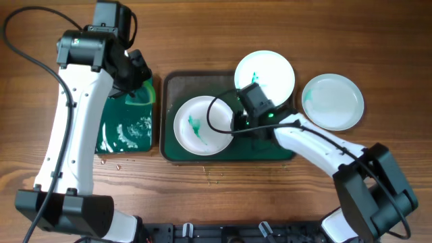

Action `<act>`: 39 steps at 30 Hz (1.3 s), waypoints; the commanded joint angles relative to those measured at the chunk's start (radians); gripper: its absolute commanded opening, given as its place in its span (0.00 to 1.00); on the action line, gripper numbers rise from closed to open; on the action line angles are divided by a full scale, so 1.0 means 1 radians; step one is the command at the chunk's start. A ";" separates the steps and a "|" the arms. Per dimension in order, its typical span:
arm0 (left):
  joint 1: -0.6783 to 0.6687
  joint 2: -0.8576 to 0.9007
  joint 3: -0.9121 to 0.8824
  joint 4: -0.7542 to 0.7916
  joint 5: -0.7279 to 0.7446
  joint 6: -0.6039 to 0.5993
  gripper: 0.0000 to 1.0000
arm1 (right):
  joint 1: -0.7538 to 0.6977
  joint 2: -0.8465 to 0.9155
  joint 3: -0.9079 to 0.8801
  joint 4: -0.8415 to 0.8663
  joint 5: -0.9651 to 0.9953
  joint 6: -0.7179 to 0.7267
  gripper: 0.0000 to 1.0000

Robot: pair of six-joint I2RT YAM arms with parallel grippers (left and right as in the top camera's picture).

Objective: Clean dirty plates on tray and stack at the side
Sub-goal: 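Scrub the moved plate with the sponge in the left gripper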

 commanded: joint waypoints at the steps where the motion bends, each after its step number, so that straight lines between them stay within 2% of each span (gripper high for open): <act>1: -0.032 0.023 -0.005 0.019 0.025 0.004 0.04 | -0.071 0.082 0.110 0.000 -0.130 -0.316 0.43; 4: -0.040 0.035 -0.020 0.038 0.042 0.000 0.04 | -0.074 0.170 0.165 0.007 -0.164 -0.414 0.39; 10: -0.040 0.063 -0.031 0.045 0.043 -0.013 0.04 | -0.074 0.265 0.194 0.053 -0.210 -0.429 0.24; 14: -0.043 0.092 -0.031 0.051 0.085 -0.018 0.04 | -0.074 0.270 0.193 0.071 -0.201 -0.365 0.04; 18: -0.084 0.132 -0.040 0.060 0.092 -0.019 0.04 | -0.074 0.270 0.184 0.034 -0.155 -0.132 0.04; 20: -0.117 0.154 -0.062 0.082 0.092 -0.034 0.04 | -0.074 0.270 0.167 0.031 -0.155 -0.062 0.04; 29: -0.243 0.267 -0.241 0.304 0.142 -0.049 0.04 | -0.074 0.270 0.140 0.031 -0.156 -0.058 0.04; 39: -0.253 0.441 -0.281 0.333 0.143 -0.079 0.04 | -0.074 0.270 0.140 0.034 -0.151 -0.065 0.04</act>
